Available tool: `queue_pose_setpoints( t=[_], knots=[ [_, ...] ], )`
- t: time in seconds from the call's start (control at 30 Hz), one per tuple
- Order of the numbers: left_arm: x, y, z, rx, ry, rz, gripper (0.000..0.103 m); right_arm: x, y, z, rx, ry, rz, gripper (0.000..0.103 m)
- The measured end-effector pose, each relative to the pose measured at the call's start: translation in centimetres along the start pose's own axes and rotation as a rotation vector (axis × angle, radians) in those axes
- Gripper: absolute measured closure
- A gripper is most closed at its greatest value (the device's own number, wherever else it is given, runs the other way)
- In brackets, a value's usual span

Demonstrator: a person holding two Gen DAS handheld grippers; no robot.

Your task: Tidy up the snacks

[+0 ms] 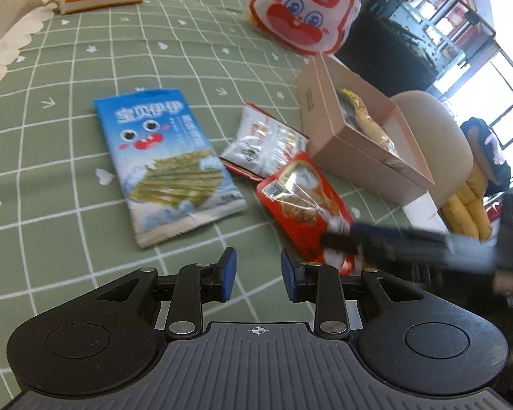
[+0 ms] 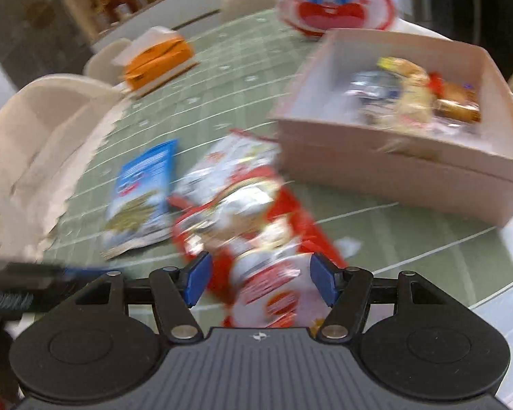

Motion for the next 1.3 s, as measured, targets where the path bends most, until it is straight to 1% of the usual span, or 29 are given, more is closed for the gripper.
queue_pose_setpoints(
  t=[0.07, 0.13, 0.2, 0.27, 0.4, 0.43, 0.5, 0.57, 0.63, 0.67, 0.73, 0.8, 0.9, 0.97, 1.03, 1.1, 1.2, 1.3],
  knots=[
    [0.7, 0.1, -0.1, -0.016, 0.006, -0.005, 0.071, 1.5, 0.1, -1.4, 0.007, 0.041, 0.008, 0.038],
    [1.3, 0.2, -0.3, -0.013, 0.006, -0.009, 0.071, 2.8, 0.4, -2.5, 0.015, 0.088, 0.01, 0.038],
    [1.8, 0.6, -0.6, -0.001, -0.006, -0.004, 0.071, 3.6, 1.0, -2.6, -0.006, 0.11, -0.015, 0.038],
    [2.2, 1.0, -0.7, 0.007, -0.018, -0.012, 0.071, 3.6, 1.6, -2.1, -0.044, 0.101, -0.055, 0.038],
    [2.7, 1.7, -0.8, 0.002, -0.032, -0.028, 0.071, 1.5, 3.2, -0.8, -0.1, 0.012, -0.187, 0.038],
    [2.7, 1.8, -0.7, 0.001, -0.035, -0.04, 0.071, 0.6, 4.1, -0.9, -0.122, -0.023, -0.204, 0.038],
    [2.5, 1.6, -0.2, -0.002, -0.04, -0.072, 0.071, -1.1, 5.6, -1.3, -0.137, -0.095, -0.218, 0.038],
    [1.8, 1.1, 1.4, -0.023, -0.063, -0.106, 0.071, -2.4, 6.3, -2.0, -0.139, -0.146, -0.245, 0.038],
    [0.7, 0.5, 3.4, -0.06, -0.09, -0.123, 0.071, -3.2, 6.6, -2.8, -0.132, -0.189, -0.276, 0.038],
    [0.0, -0.1, 4.6, -0.082, -0.113, -0.125, 0.071, -3.3, 6.7, -3.3, -0.131, -0.203, -0.277, 0.038],
    [-1.1, -1.5, 6.7, -0.113, -0.15, -0.102, 0.071, -2.8, 6.7, -4.0, -0.132, -0.213, -0.263, 0.038],
    [-2.2, -3.5, 8.5, -0.114, -0.193, -0.086, 0.071, -1.8, 6.3, -4.3, -0.116, -0.195, -0.24, 0.038],
    [-3.1, -6.8, 10.7, -0.082, -0.267, -0.01, 0.071, 0.8, 4.8, -3.9, -0.063, -0.095, -0.198, 0.038],
    [-3.4, -8.2, 11.5, -0.063, -0.294, 0.045, 0.071, 2.7, 4.0, -3.2, -0.064, 0.001, -0.192, 0.038],
    [-3.4, -8.9, 11.8, -0.05, -0.307, 0.06, 0.071, 4.3, 2.6, -2.4, -0.068, 0.086, -0.195, 0.036],
    [-3.8, -9.3, 11.8, -0.036, -0.325, 0.065, 0.071, 5.0, 0.9, -1.8, -0.058, 0.133, -0.209, 0.035],
    [-4.2, -9.6, 11.4, -0.02, -0.352, 0.067, 0.071, 4.5, -1.0, -1.1, -0.021, 0.112, -0.225, 0.035],
    [-4.2, -10.0, 11.4, -0.008, -0.358, 0.073, 0.071, 3.3, -1.0, -1.2, 0.004, 0.061, -0.209, 0.038]
  ],
)
Point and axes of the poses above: each gripper's, at about its wrist camera, not at the fingertips, and y roughly against the way its jaws point, x to its left, z to its top, the point moved 4 cm from there along -y, roughly the way its jaws point, and after that the axes turned 6 degrees about -y, right-handed, at the moved point
